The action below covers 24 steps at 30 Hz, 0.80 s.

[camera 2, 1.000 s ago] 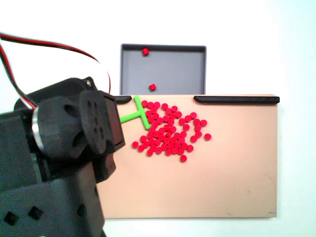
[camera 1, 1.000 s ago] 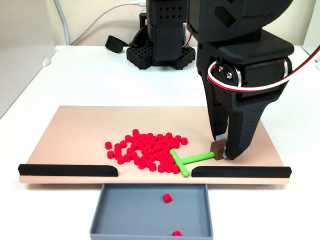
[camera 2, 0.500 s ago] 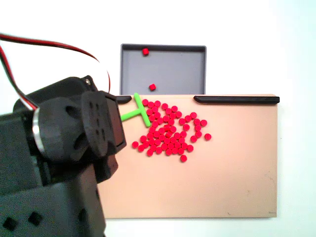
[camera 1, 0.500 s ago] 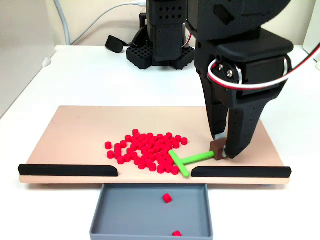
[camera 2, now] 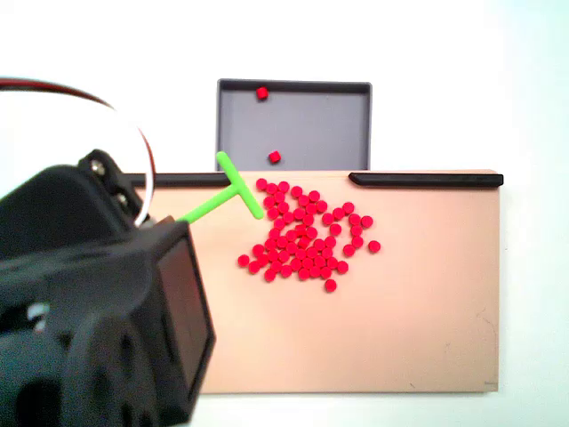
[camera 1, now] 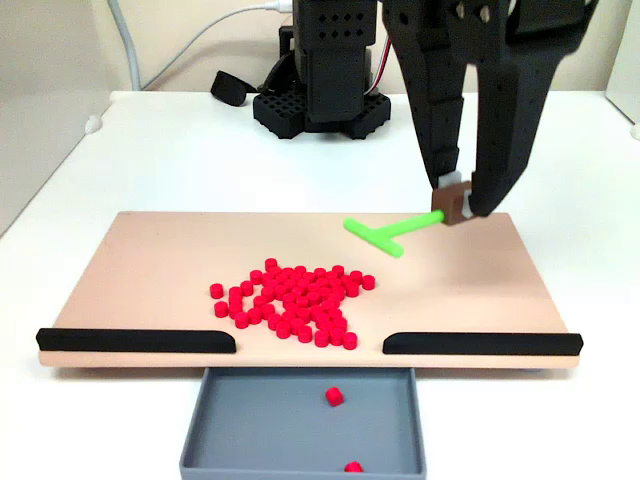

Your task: Push granules from left to the grey container

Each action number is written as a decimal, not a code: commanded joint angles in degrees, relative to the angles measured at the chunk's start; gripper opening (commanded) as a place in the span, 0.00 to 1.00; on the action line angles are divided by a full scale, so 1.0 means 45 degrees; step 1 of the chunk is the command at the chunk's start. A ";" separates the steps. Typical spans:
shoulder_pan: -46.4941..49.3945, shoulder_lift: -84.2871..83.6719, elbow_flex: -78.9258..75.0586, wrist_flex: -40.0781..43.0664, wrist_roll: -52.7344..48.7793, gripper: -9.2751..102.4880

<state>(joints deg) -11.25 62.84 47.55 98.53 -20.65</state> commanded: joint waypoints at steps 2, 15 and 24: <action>0.0313 0.2988 0.2520 0.0039 -0.2227 0.08; 0.2266 0.7285 0.7461 -0.0117 -1.0801 0.08; 0.2656 0.8438 0.8984 -0.0352 -1.4141 0.08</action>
<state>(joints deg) 0.35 99.14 88.24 97.38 -82.97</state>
